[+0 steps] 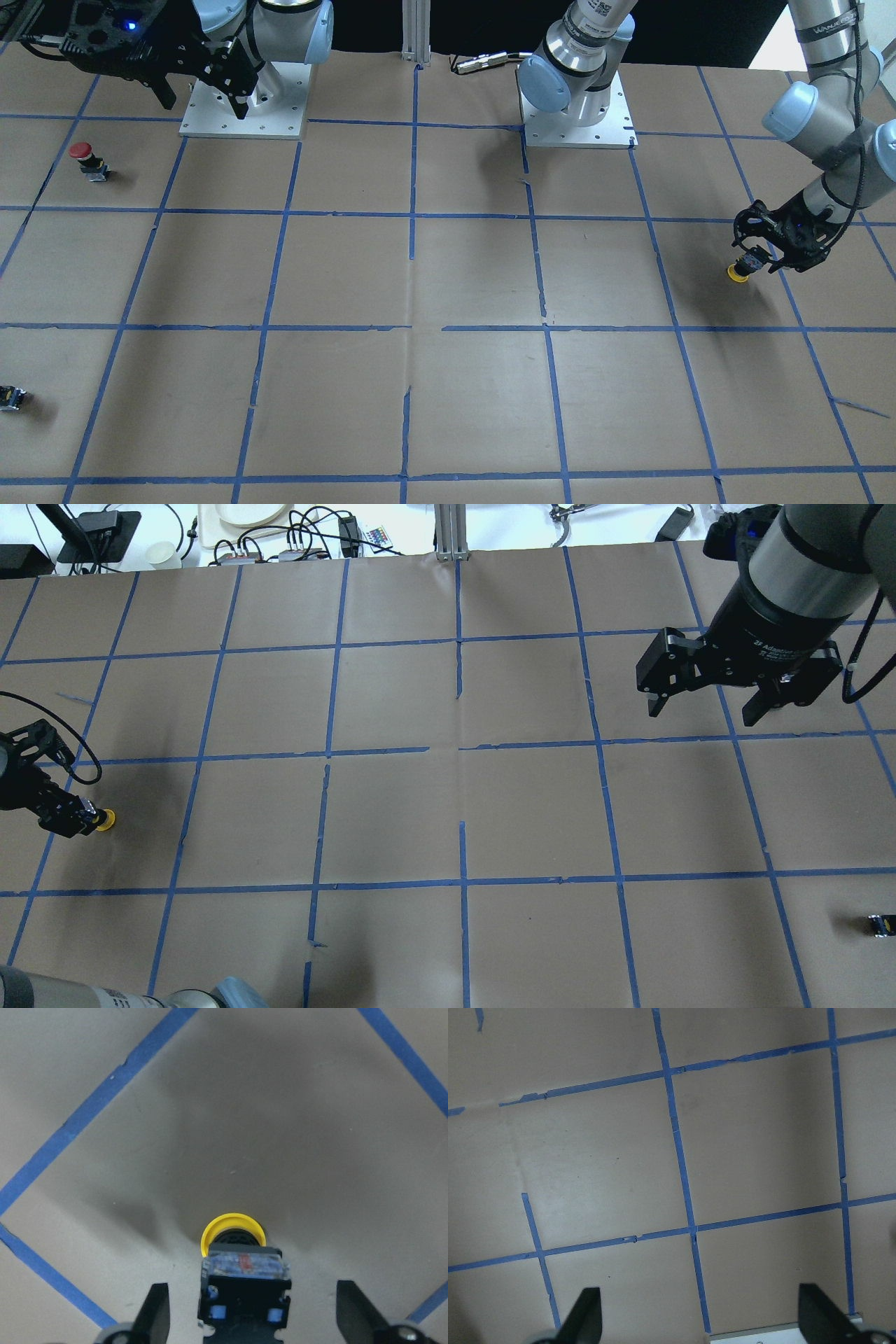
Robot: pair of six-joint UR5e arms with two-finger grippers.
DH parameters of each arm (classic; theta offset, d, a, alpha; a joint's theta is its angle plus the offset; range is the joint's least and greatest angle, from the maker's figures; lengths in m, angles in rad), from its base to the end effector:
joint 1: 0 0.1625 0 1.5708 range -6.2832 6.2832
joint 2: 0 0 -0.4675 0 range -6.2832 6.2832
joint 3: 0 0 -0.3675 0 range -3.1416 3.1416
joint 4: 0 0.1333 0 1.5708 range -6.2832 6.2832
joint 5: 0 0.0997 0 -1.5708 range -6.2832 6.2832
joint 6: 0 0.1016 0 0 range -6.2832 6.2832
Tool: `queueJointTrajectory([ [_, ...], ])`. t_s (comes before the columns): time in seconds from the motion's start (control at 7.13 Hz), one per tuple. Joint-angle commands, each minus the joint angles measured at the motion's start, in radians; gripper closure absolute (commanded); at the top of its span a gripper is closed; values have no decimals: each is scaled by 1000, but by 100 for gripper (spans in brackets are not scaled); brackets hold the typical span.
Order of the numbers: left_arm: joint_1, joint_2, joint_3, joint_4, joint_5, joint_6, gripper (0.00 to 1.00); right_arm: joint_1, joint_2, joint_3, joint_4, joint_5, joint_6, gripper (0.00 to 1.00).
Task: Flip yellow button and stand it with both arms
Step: 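Close the left gripper on the yellow button's body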
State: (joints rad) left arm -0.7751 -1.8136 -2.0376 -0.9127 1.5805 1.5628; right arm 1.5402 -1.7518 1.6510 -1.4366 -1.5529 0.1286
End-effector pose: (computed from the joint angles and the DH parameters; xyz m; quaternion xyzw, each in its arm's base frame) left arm 0.2542 -0.4343 0.2703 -0.3742 -0.9270 -0.0143 0.0220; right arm 0.1235 -0.3817 0.5545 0.0797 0.9966 0.0171 0.0081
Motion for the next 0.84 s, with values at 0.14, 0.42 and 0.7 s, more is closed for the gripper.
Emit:
queueJointTrajectory([
  [0.14, -3, -6, 3, 0, -4, 0, 56, -6, 1, 0, 2, 17, -20, 0],
  [0.42, -3, 5, 5, 0, -1, 0, 80, 0, 5, 3, 2, 22, -3, 0],
  [0.7, -3, 22, 8, -15, 1, -1, 89, -3, 5, 3, 1, 19, -1, 0],
])
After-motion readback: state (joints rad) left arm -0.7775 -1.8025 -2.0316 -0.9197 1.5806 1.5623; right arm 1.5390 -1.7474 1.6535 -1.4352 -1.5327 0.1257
